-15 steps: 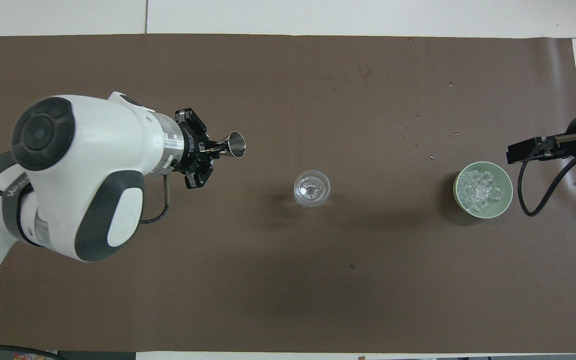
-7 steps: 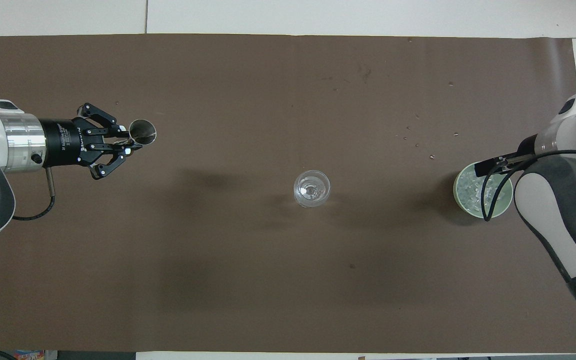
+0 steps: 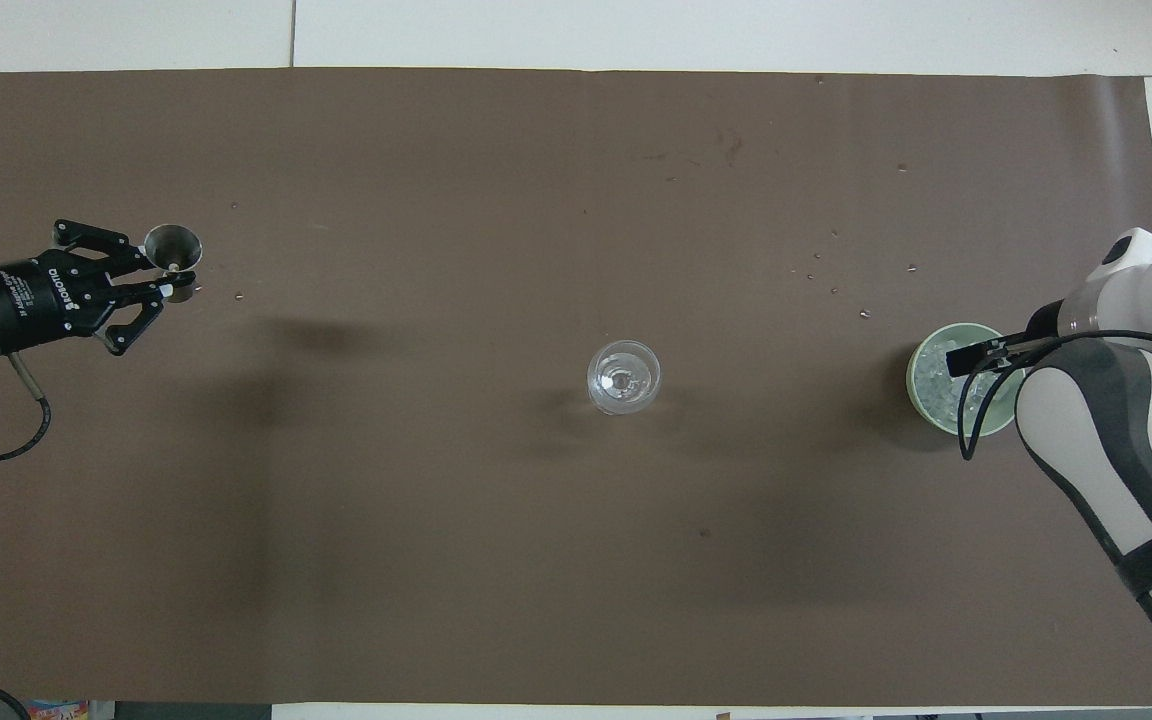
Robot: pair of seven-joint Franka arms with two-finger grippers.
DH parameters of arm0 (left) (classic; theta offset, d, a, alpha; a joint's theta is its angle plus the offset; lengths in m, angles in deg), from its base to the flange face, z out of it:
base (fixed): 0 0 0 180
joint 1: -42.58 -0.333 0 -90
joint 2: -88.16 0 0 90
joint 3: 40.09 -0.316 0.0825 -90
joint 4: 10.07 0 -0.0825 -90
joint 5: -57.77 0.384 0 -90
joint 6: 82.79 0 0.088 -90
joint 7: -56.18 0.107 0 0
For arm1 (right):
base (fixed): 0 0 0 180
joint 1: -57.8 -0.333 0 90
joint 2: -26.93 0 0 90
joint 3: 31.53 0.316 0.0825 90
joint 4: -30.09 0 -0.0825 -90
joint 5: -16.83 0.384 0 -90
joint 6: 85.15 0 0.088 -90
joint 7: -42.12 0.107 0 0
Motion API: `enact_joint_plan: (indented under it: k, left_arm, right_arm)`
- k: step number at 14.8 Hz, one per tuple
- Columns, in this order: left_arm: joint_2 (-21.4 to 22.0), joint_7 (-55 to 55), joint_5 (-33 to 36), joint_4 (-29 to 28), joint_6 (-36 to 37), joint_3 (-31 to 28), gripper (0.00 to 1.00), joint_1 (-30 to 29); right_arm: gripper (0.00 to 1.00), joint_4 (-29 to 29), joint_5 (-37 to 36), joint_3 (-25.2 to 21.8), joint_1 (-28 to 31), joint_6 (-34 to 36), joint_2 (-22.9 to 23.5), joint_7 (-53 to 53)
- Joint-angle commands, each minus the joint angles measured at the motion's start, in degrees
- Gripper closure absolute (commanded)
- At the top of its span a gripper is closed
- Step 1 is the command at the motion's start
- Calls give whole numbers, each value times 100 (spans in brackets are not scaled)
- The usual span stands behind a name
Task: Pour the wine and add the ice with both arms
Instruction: 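Set the jigger down with the left gripper while the right gripper grasps ice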
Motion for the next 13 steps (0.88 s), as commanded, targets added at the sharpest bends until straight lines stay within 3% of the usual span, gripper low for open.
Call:
enact_joint_plan:
  k: [1, 5, 13]
  left_arm:
    - [-376, 718, -811, 38, -157, 85, 100, -354]
    - [-614, 1308, -2041, -6, -218, 85, 100, -522]
    - [-1071, 2705, -3528, -349, -298, 94, 100, -760]
  right_arm:
    - [13, -295, 78, 34, 35, -244, -57, -12]
    - [16, -366, 78, 34, 26, -261, -92, -12]
    - [29, -516, 86, 34, 26, -270, -127, -21]
